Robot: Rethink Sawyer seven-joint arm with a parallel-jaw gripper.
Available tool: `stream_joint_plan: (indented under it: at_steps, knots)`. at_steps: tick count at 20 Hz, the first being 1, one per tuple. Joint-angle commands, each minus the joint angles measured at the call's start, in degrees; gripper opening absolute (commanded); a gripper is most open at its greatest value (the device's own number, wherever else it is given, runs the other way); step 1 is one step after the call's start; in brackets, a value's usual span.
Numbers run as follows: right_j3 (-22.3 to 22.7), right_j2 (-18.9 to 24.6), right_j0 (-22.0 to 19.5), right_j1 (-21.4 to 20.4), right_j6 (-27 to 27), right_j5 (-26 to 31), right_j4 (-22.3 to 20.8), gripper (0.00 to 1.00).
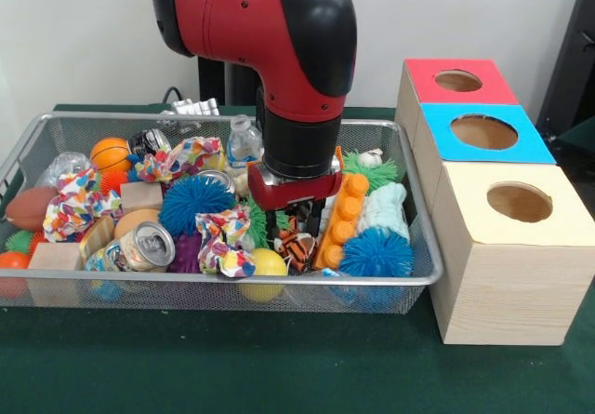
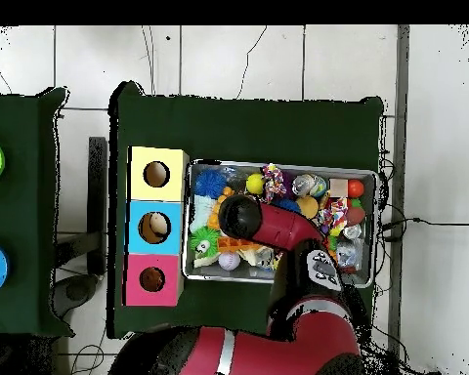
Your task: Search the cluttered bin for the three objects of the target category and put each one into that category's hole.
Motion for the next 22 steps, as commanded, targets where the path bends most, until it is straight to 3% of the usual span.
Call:
stream_joint_plan:
  at_steps: [1, 5, 6, 10, 13, 19, 22]
  knots:
    - [0.27, 9.03, -5.34, 4.31, 10.34, -2.10, 1.19, 1.00]
    - [0.39, 12.65, -7.26, 3.73, 9.18, -4.28, -0.49, 1.00]
    - [0.23, 13.26, -7.63, 3.72, 8.82, -4.39, -1.18, 0.00]
    - [0.89, 17.90, -10.57, 3.89, 6.42, -8.38, -3.84, 0.00]
    - [1.49, 18.17, -10.56, 2.42, 6.81, -8.78, -5.18, 0.00]
    - [1.98, 16.26, -8.23, -0.11, 8.16, -7.00, -7.08, 0.00]
    - [3.54, 14.23, -6.18, -3.28, 8.67, -4.84, -7.84, 0.00]
